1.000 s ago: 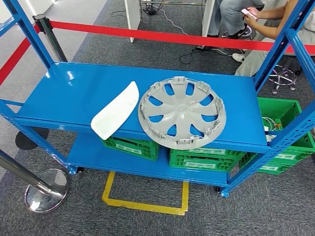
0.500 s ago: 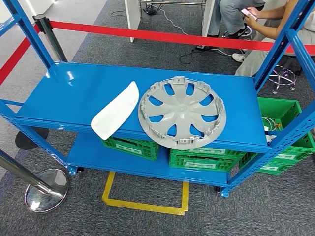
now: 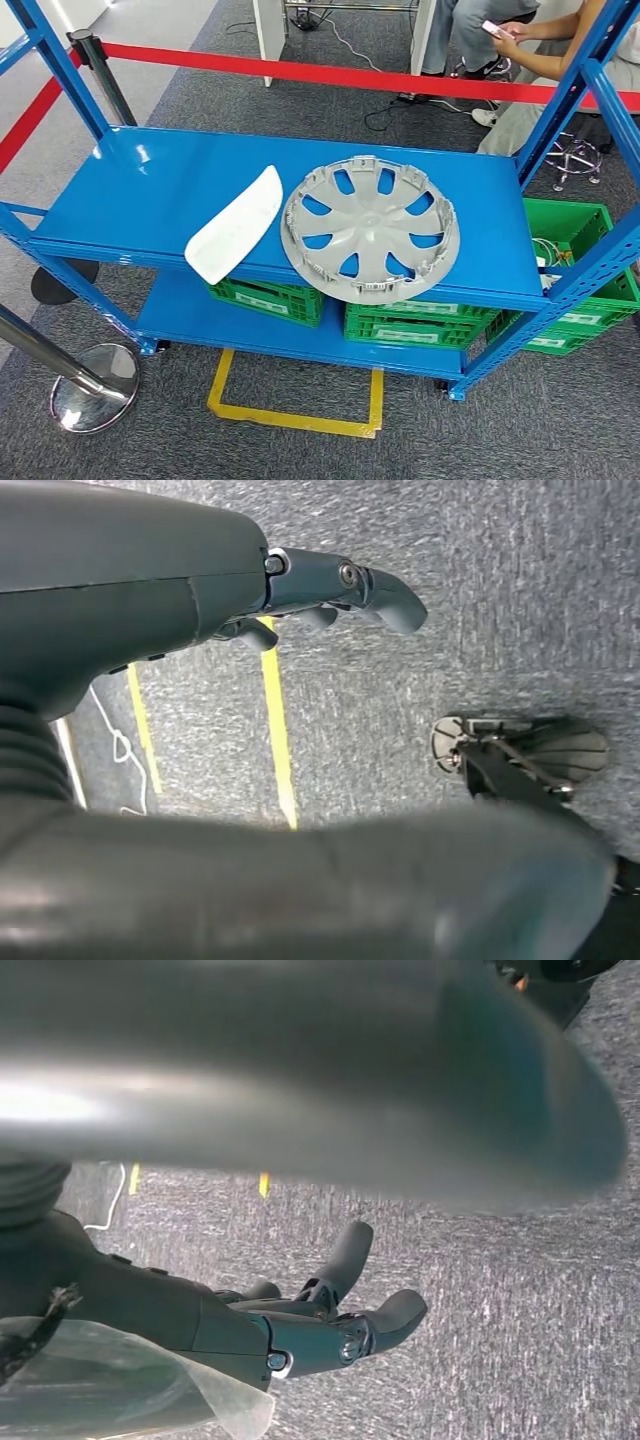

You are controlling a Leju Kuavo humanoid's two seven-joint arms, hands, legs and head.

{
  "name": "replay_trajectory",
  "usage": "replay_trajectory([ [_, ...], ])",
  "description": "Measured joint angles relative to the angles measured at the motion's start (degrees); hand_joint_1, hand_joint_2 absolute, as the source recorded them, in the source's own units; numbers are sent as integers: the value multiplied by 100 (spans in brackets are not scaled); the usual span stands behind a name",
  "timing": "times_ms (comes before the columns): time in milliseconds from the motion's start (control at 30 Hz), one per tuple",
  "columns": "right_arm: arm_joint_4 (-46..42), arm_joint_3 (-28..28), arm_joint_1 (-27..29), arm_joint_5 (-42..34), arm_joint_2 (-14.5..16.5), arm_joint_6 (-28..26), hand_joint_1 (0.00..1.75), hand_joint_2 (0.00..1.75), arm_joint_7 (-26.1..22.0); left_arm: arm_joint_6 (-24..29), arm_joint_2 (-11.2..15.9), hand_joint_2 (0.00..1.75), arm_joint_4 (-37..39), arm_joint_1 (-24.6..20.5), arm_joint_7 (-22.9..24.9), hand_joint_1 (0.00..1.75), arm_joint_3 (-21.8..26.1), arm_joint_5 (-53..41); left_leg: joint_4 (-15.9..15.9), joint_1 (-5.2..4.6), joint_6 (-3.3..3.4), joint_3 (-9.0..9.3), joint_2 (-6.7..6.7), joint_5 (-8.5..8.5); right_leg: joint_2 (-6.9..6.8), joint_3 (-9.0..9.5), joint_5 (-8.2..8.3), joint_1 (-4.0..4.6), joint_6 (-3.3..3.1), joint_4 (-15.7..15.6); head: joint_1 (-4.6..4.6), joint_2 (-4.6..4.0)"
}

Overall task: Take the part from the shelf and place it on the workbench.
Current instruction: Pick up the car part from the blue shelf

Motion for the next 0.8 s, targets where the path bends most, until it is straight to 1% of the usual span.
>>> replay_trajectory([
  [267,-249,280,99,-430,-40,-120,0,0,101,45,-207,0,182,-255,-364,0,1214,-1100,0,-1,1,2,0,0,0,3,0,0,0,-6,1,0],
  [367,-373,338,161,-544,-46,-169,0,0,144,66,-265,0,215,-321,-576,0,1553,-1371,0,-1,1,5,0,-1,1,8,0,0,1,-9,0,0],
  [600,-744,344,373,-615,-46,-248,0,0,311,-117,-476,0,-169,-273,-945,0,1764,-1574,0,0,9,13,1,-6,1,17,-2,1,5,-14,0,0],
  [700,-895,322,465,-589,-40,-250,0,0,369,-140,-548,0,-399,-255,-1071,0,1767,-1535,0,-1,10,16,2,-6,1,20,-3,1,6,-16,0,0],
  [800,-1096,239,580,-502,-5,-225,0,0,473,-148,-622,0,-745,-228,-1301,0,1759,-1369,0,0,11,17,2,-7,1,24,-2,1,7,-21,0,0],
])
